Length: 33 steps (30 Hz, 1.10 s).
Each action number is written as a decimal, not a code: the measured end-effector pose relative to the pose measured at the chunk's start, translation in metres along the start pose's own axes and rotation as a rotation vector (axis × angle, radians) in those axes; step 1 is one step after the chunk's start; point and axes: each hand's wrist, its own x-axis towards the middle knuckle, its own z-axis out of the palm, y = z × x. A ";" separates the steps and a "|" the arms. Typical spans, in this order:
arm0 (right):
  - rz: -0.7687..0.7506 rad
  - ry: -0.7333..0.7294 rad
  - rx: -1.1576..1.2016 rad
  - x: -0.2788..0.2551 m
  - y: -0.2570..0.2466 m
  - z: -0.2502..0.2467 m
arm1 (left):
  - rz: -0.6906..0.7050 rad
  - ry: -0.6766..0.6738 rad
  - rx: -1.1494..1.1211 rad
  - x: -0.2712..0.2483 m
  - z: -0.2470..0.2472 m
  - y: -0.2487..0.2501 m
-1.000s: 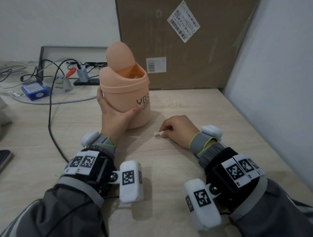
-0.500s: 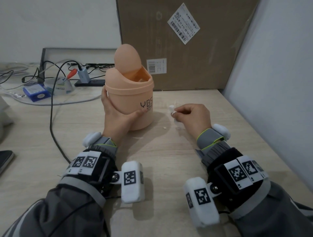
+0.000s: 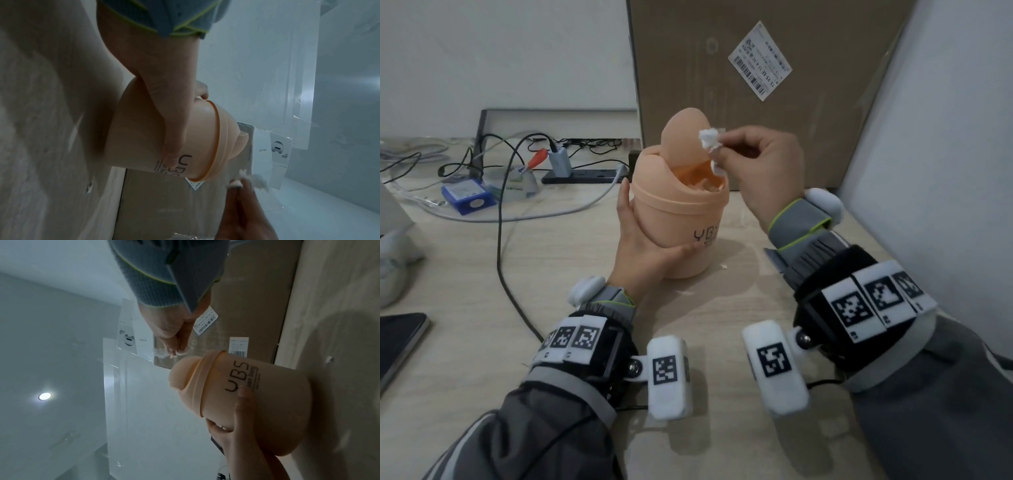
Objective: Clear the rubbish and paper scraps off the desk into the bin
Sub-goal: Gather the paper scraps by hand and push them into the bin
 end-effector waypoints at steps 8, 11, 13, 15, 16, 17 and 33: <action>-0.096 -0.200 -0.422 -0.005 0.009 0.009 | 0.015 -0.021 -0.005 -0.001 0.001 0.000; -0.114 -0.426 -0.667 0.001 0.005 0.003 | 0.038 -0.037 0.016 0.000 0.000 -0.002; -0.119 -0.555 -0.776 0.007 0.004 -0.001 | 0.043 -0.048 0.012 0.000 0.000 -0.001; -0.117 -0.580 -0.820 0.007 0.008 -0.003 | 0.037 -0.047 -0.001 0.000 0.001 -0.001; -0.123 -0.546 -0.798 0.006 0.011 -0.004 | 0.031 -0.040 -0.006 0.000 0.001 0.000; -0.132 -0.483 -0.737 0.003 0.014 -0.005 | 0.023 -0.034 -0.010 0.000 0.001 0.001; 0.383 -0.325 -0.221 -0.033 0.072 -0.043 | -0.030 0.078 -0.011 0.000 -0.001 0.004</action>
